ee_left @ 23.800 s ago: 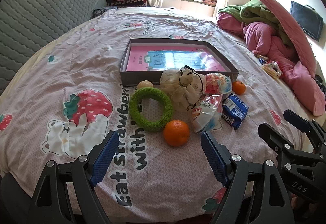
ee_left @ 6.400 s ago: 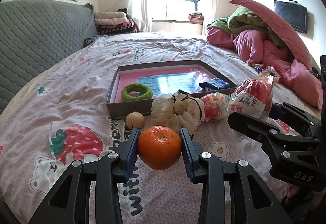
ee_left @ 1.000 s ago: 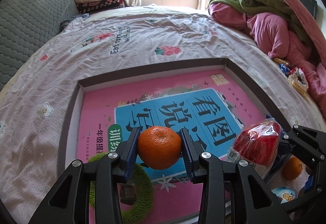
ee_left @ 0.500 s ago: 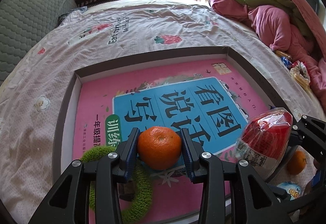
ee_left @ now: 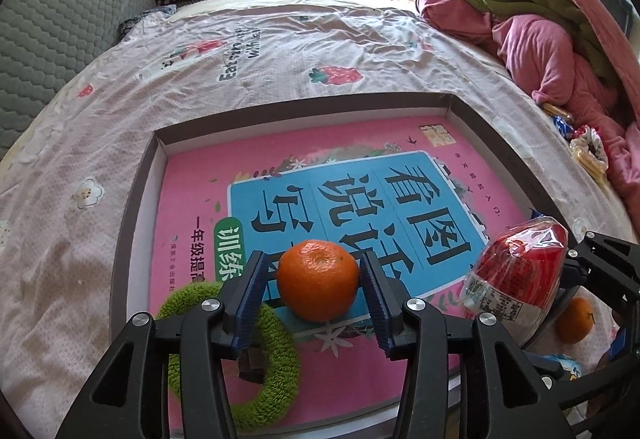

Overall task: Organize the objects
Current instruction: 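Open the left tool to drop the orange while the right tool releases the red bag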

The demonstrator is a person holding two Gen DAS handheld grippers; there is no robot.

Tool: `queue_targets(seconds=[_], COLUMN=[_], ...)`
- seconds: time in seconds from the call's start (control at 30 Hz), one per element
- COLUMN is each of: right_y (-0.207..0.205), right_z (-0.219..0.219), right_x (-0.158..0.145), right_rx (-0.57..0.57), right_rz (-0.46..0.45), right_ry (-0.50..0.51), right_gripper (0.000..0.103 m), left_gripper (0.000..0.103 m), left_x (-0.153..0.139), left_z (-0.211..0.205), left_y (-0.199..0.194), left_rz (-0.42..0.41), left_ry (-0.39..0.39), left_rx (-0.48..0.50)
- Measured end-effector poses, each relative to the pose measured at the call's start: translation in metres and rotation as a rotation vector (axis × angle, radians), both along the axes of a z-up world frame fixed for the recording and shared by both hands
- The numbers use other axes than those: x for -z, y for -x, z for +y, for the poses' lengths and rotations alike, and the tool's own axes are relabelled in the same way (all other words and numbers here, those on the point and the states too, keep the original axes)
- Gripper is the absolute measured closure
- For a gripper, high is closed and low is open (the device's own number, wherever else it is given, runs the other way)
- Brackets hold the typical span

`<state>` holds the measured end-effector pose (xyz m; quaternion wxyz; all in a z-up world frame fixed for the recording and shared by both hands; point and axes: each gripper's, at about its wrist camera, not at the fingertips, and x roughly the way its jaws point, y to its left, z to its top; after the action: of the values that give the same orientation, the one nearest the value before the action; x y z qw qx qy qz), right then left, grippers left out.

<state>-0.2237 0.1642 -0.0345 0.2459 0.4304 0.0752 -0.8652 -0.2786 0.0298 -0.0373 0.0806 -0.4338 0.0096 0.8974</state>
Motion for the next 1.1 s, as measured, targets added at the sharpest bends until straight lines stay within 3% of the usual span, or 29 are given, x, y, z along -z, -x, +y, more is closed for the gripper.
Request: queue_targets(seconds=[0.3, 0.6, 1.1], right_y=[0.000, 0.001, -0.009], right_z=[-0.001, 0.003, 0.001], right_x=[-0.001, -0.002, -0.016], right_rx=[0.012, 0.017, 0.020], right_rz=[-0.007, -0.055, 0.010], right_ry=[-0.008, 0.045, 0.003], right_gripper=[0.045, 0.037, 0.031], left_gripper=[0.052, 0.052, 0.052], left_x=[-0.014, -0.031, -0.046], left_z=[-0.009, -0.014, -0.021], left_y=[-0.012, -0.027, -0.052], left_rz=[0.016, 0.042, 0.065], left_ry=[-0.030, -0.064, -0.076], left_rx=[-0.026, -0.041, -0.086])
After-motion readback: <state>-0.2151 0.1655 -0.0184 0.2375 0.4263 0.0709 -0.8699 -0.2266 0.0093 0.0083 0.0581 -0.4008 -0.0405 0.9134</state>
